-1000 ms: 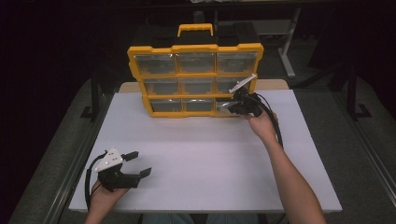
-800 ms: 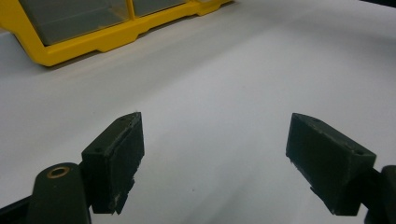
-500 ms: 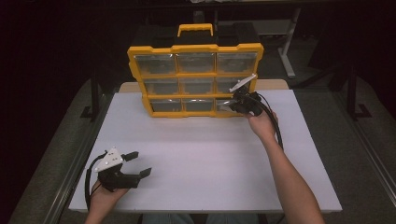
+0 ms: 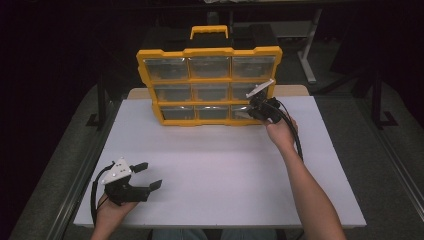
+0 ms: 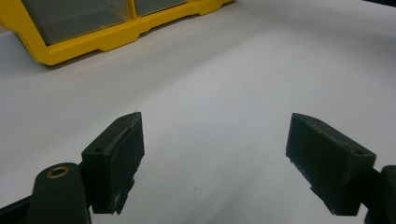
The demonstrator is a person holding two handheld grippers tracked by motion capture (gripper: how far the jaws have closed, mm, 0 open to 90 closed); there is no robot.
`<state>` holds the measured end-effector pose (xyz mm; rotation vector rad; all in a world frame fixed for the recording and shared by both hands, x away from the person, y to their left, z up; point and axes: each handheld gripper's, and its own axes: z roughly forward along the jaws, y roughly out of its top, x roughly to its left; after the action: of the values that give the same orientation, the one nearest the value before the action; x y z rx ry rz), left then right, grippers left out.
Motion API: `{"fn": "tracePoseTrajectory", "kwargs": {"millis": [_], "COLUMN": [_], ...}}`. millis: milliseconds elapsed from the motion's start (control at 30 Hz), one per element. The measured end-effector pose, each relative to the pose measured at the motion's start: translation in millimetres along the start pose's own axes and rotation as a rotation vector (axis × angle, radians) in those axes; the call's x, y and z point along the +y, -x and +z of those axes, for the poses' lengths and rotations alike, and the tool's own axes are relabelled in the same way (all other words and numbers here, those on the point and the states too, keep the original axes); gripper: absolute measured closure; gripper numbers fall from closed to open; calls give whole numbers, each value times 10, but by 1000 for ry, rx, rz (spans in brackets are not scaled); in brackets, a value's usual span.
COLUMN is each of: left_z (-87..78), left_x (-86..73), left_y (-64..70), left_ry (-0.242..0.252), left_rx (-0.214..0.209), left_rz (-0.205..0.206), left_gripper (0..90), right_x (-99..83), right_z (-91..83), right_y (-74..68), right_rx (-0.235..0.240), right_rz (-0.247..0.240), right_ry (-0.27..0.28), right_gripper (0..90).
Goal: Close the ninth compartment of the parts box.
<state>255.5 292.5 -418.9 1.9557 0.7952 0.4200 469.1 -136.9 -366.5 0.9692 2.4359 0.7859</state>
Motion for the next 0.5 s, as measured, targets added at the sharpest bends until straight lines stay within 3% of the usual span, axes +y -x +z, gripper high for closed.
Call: {"fn": "tracePoseTrajectory", "kwargs": {"millis": [333, 500], "left_z": [-3, -1], "left_x": [-3, -4], "left_y": [-1, -3], "left_ry": [-1, -3], "left_rx": [1, 1], "left_rz": [-1, 5], "left_gripper": [189, 189], "right_x": [-15, -30], "right_z": [27, 46], "right_y": [25, 37], "right_rx": [-23, -12], "right_rz": [17, 29], "right_ry": [9, 8], "right_gripper": [887, 887]}}
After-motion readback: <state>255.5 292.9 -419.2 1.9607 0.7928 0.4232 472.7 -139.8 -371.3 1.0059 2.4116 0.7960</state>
